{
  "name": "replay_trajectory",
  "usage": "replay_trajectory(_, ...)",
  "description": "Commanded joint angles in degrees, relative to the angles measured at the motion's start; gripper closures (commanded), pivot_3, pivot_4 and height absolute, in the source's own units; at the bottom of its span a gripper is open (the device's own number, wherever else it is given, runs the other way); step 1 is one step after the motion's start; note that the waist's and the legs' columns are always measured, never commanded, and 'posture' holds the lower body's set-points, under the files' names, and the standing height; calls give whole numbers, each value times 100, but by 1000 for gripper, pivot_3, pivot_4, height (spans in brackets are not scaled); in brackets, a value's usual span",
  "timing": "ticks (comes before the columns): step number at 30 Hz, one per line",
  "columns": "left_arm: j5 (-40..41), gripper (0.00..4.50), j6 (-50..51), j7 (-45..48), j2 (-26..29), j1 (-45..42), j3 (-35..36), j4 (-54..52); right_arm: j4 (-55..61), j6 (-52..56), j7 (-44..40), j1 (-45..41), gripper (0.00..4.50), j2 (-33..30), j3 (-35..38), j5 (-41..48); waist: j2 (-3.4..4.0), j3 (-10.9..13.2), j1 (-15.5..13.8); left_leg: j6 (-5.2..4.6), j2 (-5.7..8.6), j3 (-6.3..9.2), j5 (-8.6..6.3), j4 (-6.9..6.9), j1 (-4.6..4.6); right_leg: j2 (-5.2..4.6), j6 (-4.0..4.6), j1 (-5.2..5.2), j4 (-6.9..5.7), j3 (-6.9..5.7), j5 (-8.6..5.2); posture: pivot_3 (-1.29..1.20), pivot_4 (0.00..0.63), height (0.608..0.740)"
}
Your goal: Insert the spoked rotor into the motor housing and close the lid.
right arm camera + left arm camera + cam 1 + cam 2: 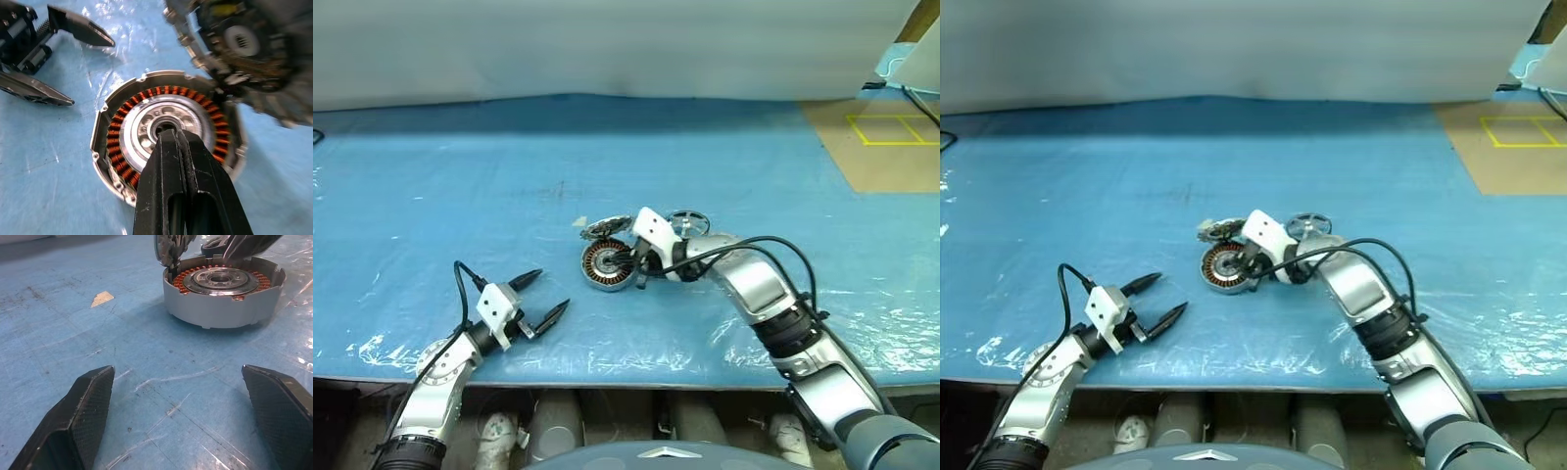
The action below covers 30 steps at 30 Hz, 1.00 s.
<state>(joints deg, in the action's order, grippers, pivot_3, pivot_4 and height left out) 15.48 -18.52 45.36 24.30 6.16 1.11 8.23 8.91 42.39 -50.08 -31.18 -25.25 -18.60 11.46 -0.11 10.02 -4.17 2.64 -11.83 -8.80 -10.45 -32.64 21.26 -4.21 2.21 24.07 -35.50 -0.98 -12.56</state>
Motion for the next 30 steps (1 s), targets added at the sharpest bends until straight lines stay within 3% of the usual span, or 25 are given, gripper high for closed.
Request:
replay_trajectory(1, 52, 111, -155, 41, -33, -46, 73, 5, 1007, 634, -231, 186, 4486, -520, 827, 681, -1, -1, 1, 0, 0, 0, 0, 0, -5, 1, 0, -3, 0, 0, 0, 0, 150, 740)
replay_trajectory(5, 21, 111, -197, 64, -107, -131, 29, 78, 1103, 838, -153, 396, 4486, -1411, 1155, 529, -3, -2, -9, 0, 0, 0, 0, 0, -14, 2, -1, -12, 4, 0, 0, 0, 150, 740)
replay_trajectory(8, 28, 111, -190, 125, -132, -226, -9, 86, 742, 926, 71, 293, 3876, -1519, 1351, 539, -2, -2, 28, 0, 3, -1, 0, -2, -20, 3, -1, -12, -2, 3, 0, 0, 150, 740)
replay_trajectory(16, 149, 111, 352, 63, -18, -196, 21, -649, 87, 964, 845, -87, 1106, -1150, 1301, 329, -2, -2, 24, 0, 3, -1, 0, -5, -14, 3, 0, -8, -4, 2, 0, 0, 150, 740)
replay_trajectory(19, 111, 111, 498, -21, -38, -104, -18, -876, -146, 935, 968, -191, 1106, -1030, 1258, 293, -2, -2, 22, 0, 3, -1, 0, -4, -12, 3, 1, -7, -3, 1, 0, 0, 150, 740)
replay_trajectory(30, -86, 111, 76, -22, -260, -251, -98, -123, -1272, 678, 1171, -704, 1106, -504, 1000, 45, -1, -2, 26, 0, 5, -4, 0, -8, -12, 4, 2, -4, -11, 1, 0, 0, 150, 740)
